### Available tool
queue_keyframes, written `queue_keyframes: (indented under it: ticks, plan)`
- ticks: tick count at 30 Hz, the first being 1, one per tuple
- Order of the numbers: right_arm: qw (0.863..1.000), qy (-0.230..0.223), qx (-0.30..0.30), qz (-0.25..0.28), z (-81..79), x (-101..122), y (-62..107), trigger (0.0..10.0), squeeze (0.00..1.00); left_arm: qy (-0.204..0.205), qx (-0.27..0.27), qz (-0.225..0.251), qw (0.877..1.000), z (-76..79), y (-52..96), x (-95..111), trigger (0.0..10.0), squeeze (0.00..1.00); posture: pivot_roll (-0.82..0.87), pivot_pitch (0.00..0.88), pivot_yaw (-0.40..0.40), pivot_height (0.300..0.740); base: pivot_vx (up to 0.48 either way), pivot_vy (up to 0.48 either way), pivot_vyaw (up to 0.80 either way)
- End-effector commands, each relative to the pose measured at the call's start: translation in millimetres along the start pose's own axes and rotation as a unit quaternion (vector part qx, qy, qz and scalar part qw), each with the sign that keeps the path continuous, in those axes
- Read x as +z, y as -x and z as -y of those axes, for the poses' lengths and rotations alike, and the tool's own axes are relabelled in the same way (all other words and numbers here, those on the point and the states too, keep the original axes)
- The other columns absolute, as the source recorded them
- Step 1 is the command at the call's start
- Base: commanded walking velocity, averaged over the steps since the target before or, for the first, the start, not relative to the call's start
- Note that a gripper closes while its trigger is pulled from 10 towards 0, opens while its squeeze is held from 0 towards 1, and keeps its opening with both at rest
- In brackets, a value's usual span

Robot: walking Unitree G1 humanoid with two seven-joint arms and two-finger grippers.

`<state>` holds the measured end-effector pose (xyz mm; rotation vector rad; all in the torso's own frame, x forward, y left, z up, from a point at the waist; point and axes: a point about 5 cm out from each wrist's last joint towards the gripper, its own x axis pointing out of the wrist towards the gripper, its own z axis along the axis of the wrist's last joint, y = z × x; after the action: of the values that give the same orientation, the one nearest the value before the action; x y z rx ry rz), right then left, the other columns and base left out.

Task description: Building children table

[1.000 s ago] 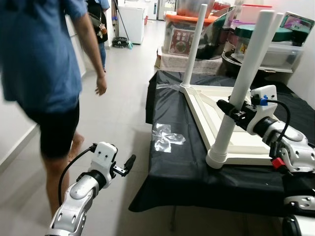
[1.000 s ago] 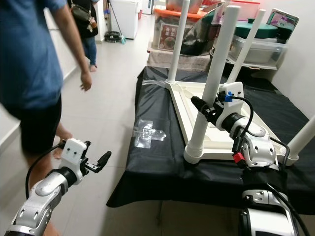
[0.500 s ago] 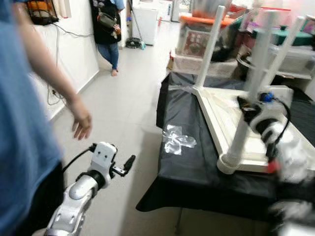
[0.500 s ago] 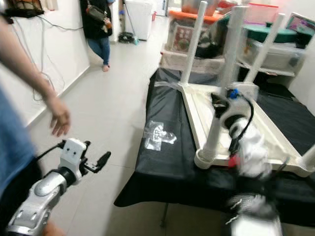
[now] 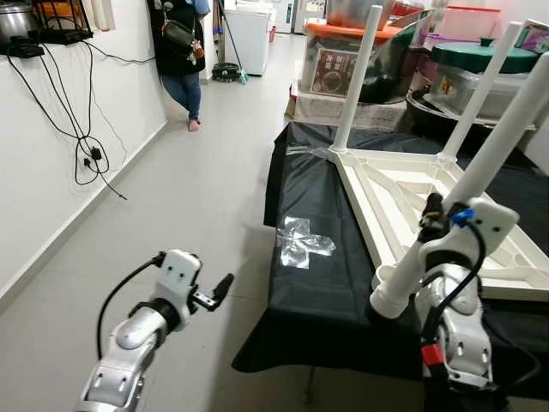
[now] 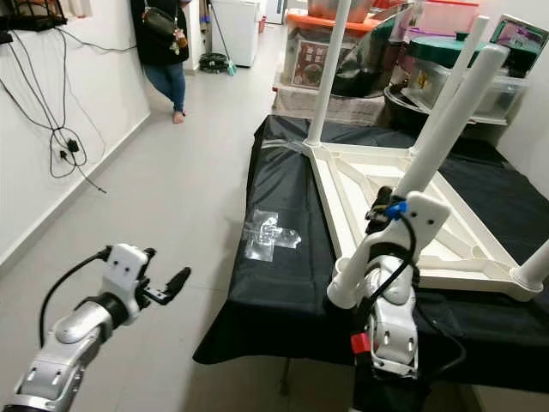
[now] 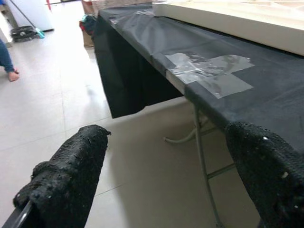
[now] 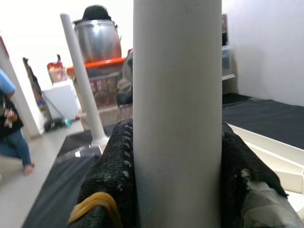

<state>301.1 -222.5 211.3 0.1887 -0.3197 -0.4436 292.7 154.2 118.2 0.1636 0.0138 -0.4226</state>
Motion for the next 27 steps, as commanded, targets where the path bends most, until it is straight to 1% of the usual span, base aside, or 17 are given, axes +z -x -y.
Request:
queue_keyframes:
  ticks: [1,3,6,13,14,17,18,21,24,25,27]
  plan:
    - [1.000,-0.001,-0.009,0.019,2.3,8.1,0.1,0.0,0.00,-0.008,-0.002,-0.003,1.000,1.1,-0.6,-1.1,10.0,0.00,0.06,0.000,-0.097,0.740,0.000,0.000,0.00]
    - [0.999,-0.004,-0.010,0.034,3.9,14.9,-2.4,0.0,0.00,-0.008,0.001,-0.003,1.000,-0.4,-1.0,-1.7,10.0,0.00,0.06,0.000,-0.099,0.740,0.000,0.000,0.00]
    - [0.999,-0.007,-0.008,0.044,4.7,18.8,-5.0,0.0,0.00,-0.009,0.002,-0.003,1.000,-1.6,-1.4,-1.4,10.0,0.00,0.06,0.000,-0.099,0.740,0.000,0.000,0.00]
    - [0.999,-0.008,-0.004,0.050,4.4,23.6,-9.5,0.0,0.00,-0.009,0.002,0.002,1.000,-2.4,-2.1,0.7,10.0,0.00,0.05,0.000,-0.098,0.740,0.000,0.000,0.00]
    - [0.998,-0.007,0.011,0.059,1.4,29.0,-13.4,1.7,0.00,-0.008,0.002,0.005,1.000,-3.1,-2.4,1.6,10.0,0.00,0.05,0.000,-0.092,0.740,0.000,0.000,0.00]
    - [0.998,-0.005,0.015,0.066,0.3,31.4,-14.3,1.7,0.00,-0.009,0.002,0.006,1.000,-3.3,-2.6,1.8,10.0,0.00,0.05,0.000,-0.090,0.740,0.000,0.000,0.00]
    - [0.997,-0.001,0.018,0.071,-0.4,33.1,-14.7,10.0,0.00,-0.009,0.002,0.007,1.000,-3.4,-2.7,1.9,10.0,0.00,0.05,0.000,-0.089,0.740,0.000,0.000,0.00]
    - [0.996,-0.001,0.032,0.083,-4.7,36.4,-13.4,10.0,0.00,-0.010,0.002,0.008,1.000,-3.4,-3.6,2.7,10.0,0.00,0.05,0.000,-0.086,0.740,0.000,0.000,0.00]
    - [0.996,-0.008,0.046,0.082,-9.1,36.7,-12.3,10.0,0.00,-0.010,-0.003,0.010,1.000,-2.6,-4.9,3.8,10.0,0.00,0.05,0.000,-0.080,0.740,0.000,0.000,0.00]
    - [0.995,-0.021,0.064,0.073,-13.7,35.4,-12.1,10.0,0.00,-0.006,-0.011,0.013,1.000,-1.5,-6.3,5.1,10.0,0.00,0.04,0.000,-0.078,0.740,0.000,0.000,0.00]
    - [0.988,-0.067,0.134,0.044,-32.1,32.0,-10.2,10.0,0.00,0.010,-0.047,0.027,0.998,1.8,-9.1,12.3,10.0,0.00,0.04,0.000,-0.075,0.740,0.000,0.000,0.00]
